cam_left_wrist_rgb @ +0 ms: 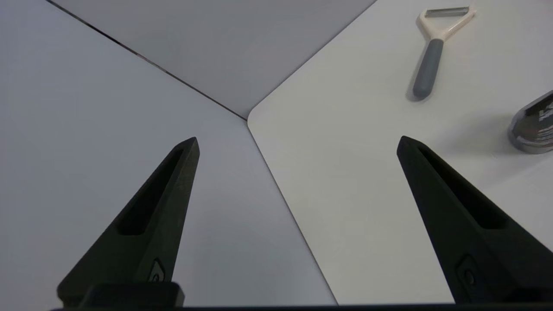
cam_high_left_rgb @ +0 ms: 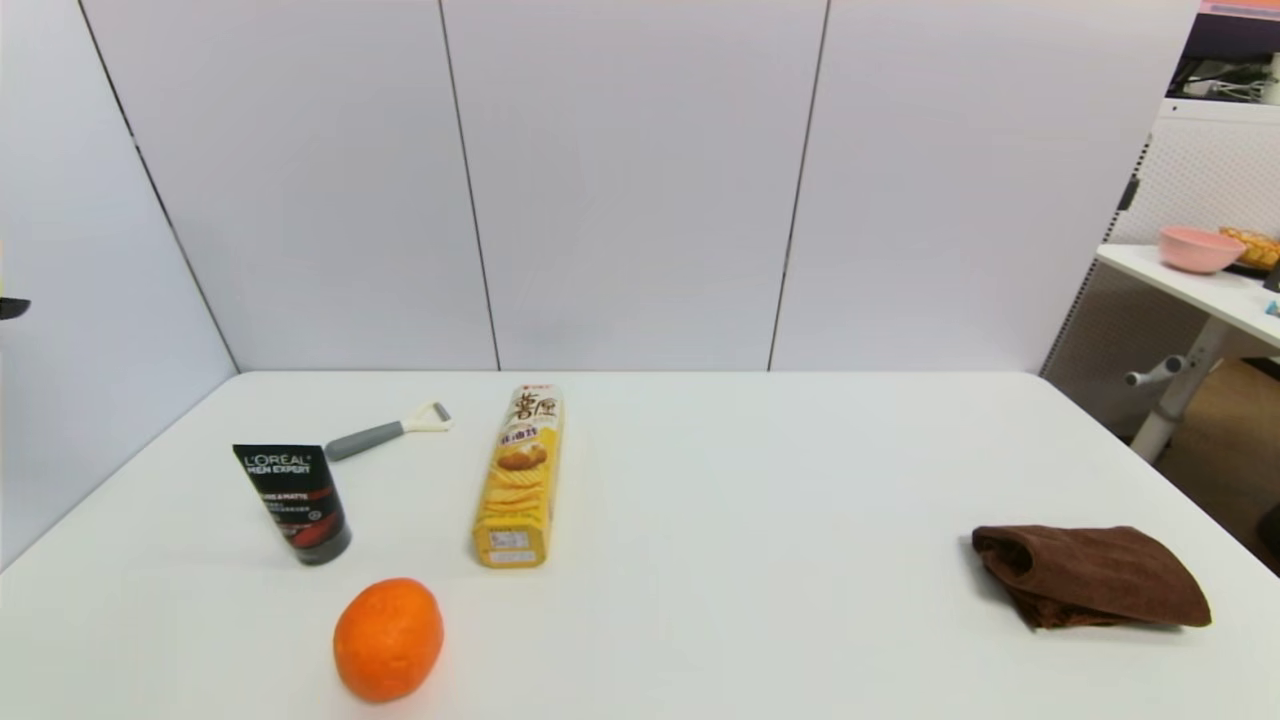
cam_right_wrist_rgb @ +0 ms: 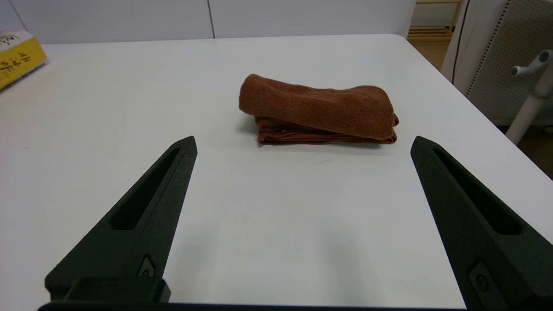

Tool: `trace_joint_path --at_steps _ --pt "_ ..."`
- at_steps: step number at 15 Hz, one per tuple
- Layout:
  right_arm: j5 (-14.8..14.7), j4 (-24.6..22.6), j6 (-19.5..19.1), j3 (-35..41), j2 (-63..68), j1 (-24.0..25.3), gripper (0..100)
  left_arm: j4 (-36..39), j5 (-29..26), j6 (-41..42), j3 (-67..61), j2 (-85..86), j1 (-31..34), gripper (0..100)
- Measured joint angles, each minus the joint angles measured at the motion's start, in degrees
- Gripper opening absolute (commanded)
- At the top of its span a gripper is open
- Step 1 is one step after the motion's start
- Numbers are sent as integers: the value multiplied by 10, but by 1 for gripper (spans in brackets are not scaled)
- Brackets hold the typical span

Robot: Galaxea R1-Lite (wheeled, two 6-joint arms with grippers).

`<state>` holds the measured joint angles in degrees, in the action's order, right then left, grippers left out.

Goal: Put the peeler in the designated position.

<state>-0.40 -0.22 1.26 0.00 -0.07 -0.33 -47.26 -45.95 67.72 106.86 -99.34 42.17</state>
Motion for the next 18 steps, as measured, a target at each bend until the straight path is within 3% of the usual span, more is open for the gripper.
trace_joint_path --at_steps 3,7,10,12,14,18 --pt "0 0 0 0 0 0 100 0 -7 -70 -73 114 -10 100" --pt "0 0 0 0 0 0 100 4 -2 -231 -180 265 -141 100" --pt "0 0 0 0 0 0 100 13 32 -340 -258 373 -223 100" --pt "0 0 1 0 0 0 100 42 81 -425 -311 440 -283 100" --pt "0 0 0 0 0 0 100 101 168 -505 -374 499 -342 100" --pt "0 0 0 0 0 0 100 282 318 -587 -520 592 -405 100"
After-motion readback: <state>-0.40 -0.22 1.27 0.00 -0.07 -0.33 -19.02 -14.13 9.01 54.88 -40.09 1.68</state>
